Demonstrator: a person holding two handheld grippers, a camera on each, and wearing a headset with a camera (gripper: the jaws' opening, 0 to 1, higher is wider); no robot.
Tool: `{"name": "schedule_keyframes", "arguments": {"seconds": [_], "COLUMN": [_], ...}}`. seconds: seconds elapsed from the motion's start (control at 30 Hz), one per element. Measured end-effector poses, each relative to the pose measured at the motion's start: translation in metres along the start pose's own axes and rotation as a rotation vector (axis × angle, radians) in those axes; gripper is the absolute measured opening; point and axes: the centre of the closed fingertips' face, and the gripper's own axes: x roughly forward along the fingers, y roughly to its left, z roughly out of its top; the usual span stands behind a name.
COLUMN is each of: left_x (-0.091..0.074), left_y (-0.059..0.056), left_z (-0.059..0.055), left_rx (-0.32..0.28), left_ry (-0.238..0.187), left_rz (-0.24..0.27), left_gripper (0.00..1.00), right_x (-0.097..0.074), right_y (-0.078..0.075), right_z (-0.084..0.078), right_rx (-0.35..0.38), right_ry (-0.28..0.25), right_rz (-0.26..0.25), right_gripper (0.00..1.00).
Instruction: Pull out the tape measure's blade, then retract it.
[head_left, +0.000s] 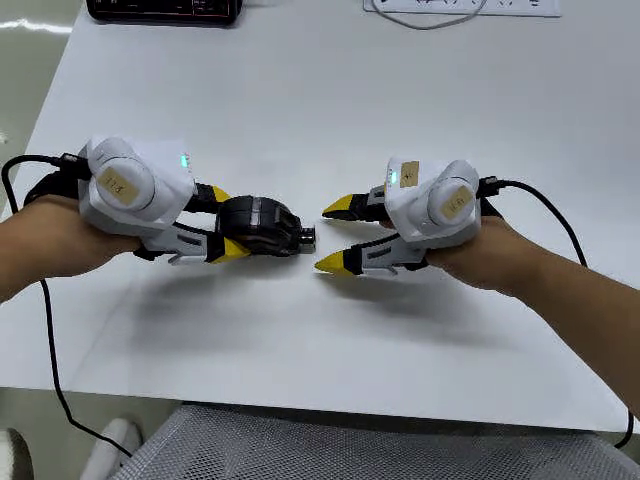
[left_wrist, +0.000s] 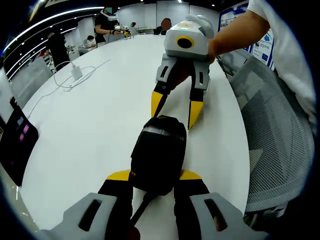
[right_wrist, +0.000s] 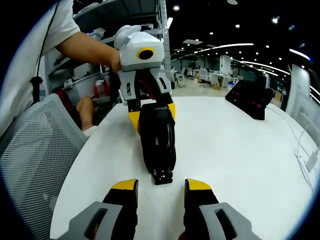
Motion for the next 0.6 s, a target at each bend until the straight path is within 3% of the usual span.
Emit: {"name": "schedule_keyframes", "arguments": {"seconds": [0.23,0.6], "left_x": [0.000,0.000], "left_y": [-0.001,0.000], "left_z": [0.000,0.000], "left_rx": [-0.009,-0.006], "left_ry": [0.003,0.005], "left_rz": [-0.004,-0.002], "left_gripper": [0.26,0.26], "right_x": [0.007,0.015], "right_y": [-0.001,-0.006], "right_z": [-0.002,-0.001], "right_rx": [-0.031,-0.065], "right_ry": [0.007,0.003], "right_rz": [0.015,0.024], "right_gripper": [0.23,0.14]}}
